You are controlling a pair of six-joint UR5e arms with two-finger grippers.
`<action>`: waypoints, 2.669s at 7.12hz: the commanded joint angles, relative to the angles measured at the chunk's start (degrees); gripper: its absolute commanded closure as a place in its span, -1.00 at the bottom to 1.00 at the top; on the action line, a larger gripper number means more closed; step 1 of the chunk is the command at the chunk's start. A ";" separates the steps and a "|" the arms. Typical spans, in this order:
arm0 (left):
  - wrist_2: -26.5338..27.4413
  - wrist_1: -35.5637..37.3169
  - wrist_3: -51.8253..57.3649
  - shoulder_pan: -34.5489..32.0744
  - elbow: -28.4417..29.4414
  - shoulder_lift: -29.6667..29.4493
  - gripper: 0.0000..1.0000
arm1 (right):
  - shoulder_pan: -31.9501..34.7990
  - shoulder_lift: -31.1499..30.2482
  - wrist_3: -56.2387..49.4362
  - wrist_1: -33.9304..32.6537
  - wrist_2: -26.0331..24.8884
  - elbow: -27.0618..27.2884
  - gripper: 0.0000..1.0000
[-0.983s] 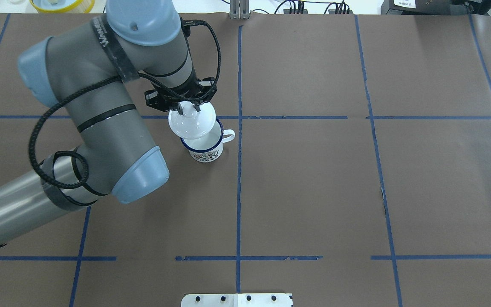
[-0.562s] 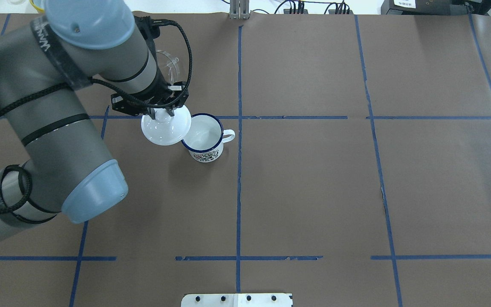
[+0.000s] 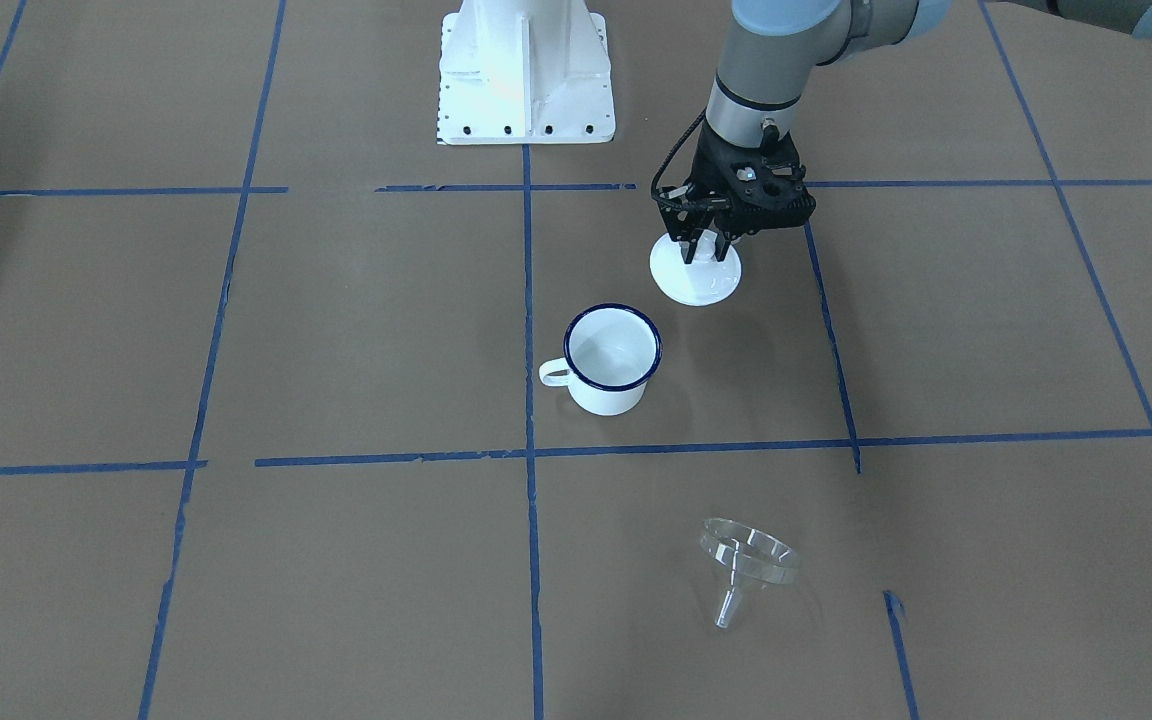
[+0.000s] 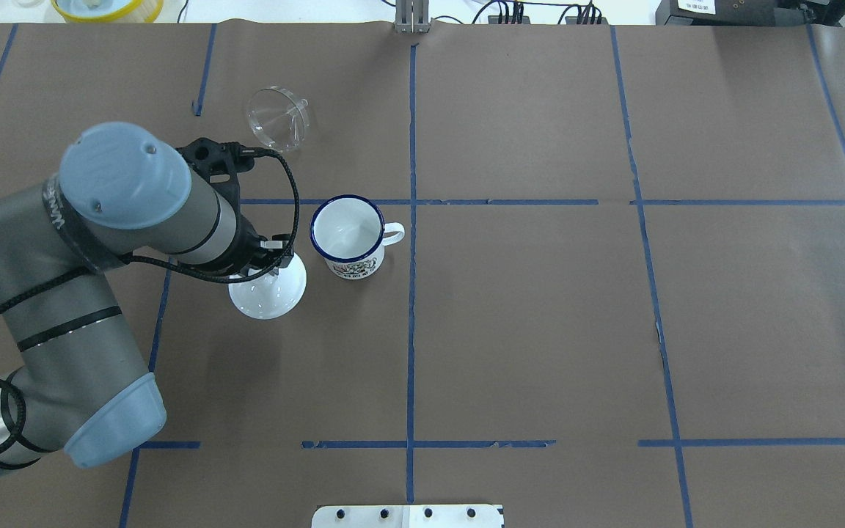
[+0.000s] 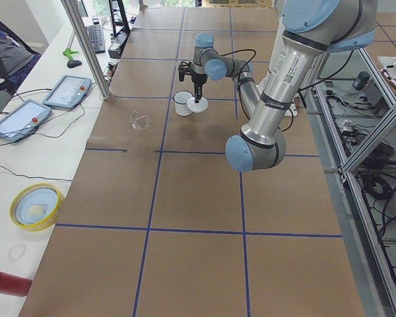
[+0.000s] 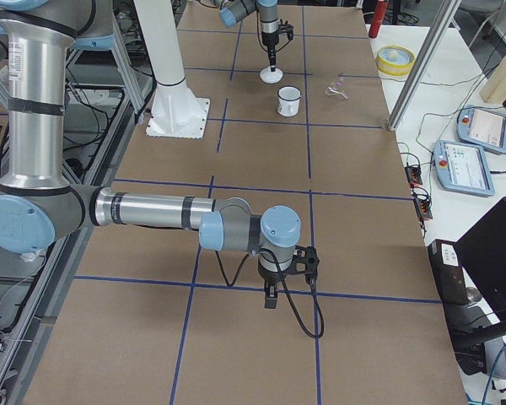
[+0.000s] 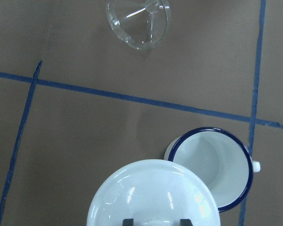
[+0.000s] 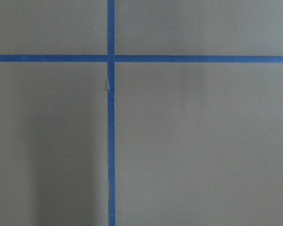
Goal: Place funnel on cup
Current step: 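Carry the lid nearer the robot and lower it onto the table, then open the left gripper to release the lid and rise, then move the left gripper over the clear glass funnel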
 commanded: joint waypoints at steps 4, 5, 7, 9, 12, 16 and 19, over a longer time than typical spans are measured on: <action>2.56 -5.69 -2.70 6.40 4.74 2.86 1.00 | 0.00 0.00 0.00 0.00 0.00 0.00 -1.00; 2.56 -5.69 -2.62 6.48 4.83 2.94 1.00 | 0.00 0.00 0.00 0.00 0.00 0.00 -1.00; 2.56 -5.69 -2.53 6.57 5.36 2.59 1.00 | 0.00 0.00 0.00 0.00 0.00 0.00 -1.00; 2.56 -5.69 -2.61 6.57 5.45 2.42 -0.32 | 0.00 0.00 0.00 0.00 0.00 0.00 -1.00; 2.48 -5.17 -2.44 5.01 0.55 1.54 -1.00 | 0.00 0.00 0.00 0.00 0.00 0.00 -1.00; 10.85 -23.52 -25.99 -7.31 3.30 -0.48 -1.00 | 0.00 0.00 0.00 0.00 0.00 0.00 -1.00; 18.18 -46.76 -43.88 -7.93 18.06 -0.57 -0.97 | 0.00 0.00 0.00 0.00 0.00 0.00 -1.00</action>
